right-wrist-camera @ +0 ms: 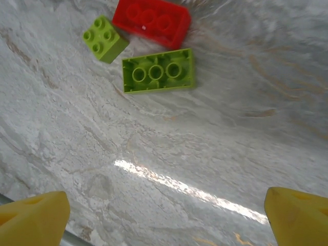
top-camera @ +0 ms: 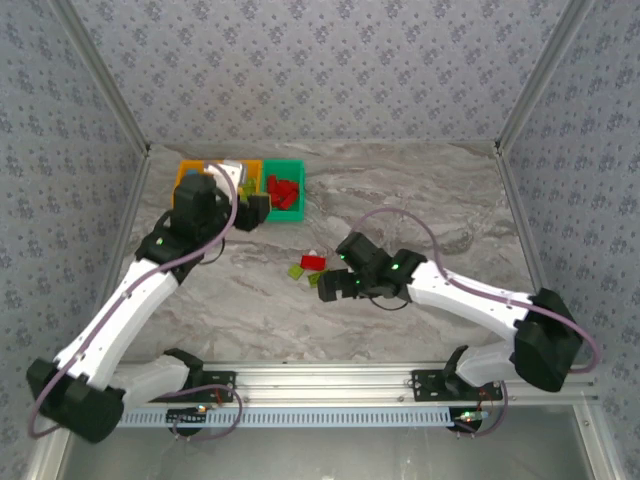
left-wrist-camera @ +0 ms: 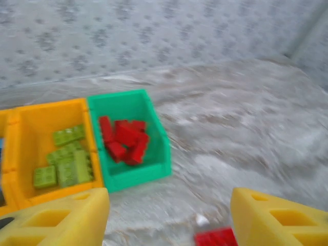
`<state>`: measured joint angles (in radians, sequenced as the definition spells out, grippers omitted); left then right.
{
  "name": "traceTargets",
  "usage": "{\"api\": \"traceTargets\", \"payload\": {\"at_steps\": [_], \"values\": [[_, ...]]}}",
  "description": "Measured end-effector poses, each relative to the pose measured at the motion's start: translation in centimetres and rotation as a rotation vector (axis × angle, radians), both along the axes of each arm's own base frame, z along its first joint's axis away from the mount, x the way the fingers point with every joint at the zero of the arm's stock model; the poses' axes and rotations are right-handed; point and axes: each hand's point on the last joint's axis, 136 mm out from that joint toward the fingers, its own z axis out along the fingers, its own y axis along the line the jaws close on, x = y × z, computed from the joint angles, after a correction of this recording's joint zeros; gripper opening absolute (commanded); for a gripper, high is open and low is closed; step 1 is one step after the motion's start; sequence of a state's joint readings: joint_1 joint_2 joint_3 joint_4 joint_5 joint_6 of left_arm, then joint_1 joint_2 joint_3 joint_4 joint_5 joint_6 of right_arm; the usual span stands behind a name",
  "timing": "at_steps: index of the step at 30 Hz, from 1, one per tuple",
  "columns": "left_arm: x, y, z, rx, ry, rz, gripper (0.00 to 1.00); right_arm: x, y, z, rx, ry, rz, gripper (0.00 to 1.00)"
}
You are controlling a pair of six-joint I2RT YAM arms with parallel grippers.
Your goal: Sort the legos into containers by color
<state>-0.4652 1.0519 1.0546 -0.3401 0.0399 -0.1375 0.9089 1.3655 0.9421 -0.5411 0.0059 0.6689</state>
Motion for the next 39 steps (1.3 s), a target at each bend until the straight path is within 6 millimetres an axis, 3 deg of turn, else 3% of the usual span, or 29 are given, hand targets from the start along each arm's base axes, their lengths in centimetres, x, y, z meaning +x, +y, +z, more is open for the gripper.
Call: {"api": "traceTargets", "payload": {"at_steps": [2,6,9,13,15,20,29,32,34,39], "values": [[-2.8,-0.4,-1.1,0.074,-0.008,-0.113,0.68,0.3,0.9,-1.1,-0.03,0.004,0.006,1.0],[-7.7,0.0,-5.8,0.235,0.047,-0.31,0.77,1.9,2.5,-2.7,-0.078,0.015,-0.003,1.0],[-10.7,0.5,-9.4,0.327,0.074,-0.436,0.87,3.3,4.1,-3.8,-0.102,0.02,-0.007,1.0],[-14.2,0.7,-13.7,0.43,0.098,-0.639,0.93,5.1,5.8,-5.3,-0.144,0.015,-0.001,1.0],[-15.6,0.4,-15.1,0.45,0.086,-0.739,0.95,5.9,6.5,-6.1,-0.176,0.003,0.019,0.95],[-17.9,-0.1,-16.9,0.458,0.023,-0.893,0.97,6.7,7.1,-7.9,-0.249,-0.006,0.06,0.73],[-18.2,-1.0,-16.3,0.448,-0.087,-0.96,0.99,6.2,7.0,-8.1,-0.273,-0.003,0.081,0.56],[-17.7,-1.1,-15.7,0.441,-0.139,-0.932,0.99,6.1,7.0,-7.1,-0.259,-0.016,0.085,0.55],[-17.0,-1.1,-15.3,0.422,-0.158,-0.872,0.99,6.1,7.3,-5.2,-0.224,-0.048,0.088,0.55],[-13.1,0.5,-14.0,0.312,-0.133,-0.584,0.99,7.0,9.2,4.3,0.01,-0.25,0.105,0.54]]}}
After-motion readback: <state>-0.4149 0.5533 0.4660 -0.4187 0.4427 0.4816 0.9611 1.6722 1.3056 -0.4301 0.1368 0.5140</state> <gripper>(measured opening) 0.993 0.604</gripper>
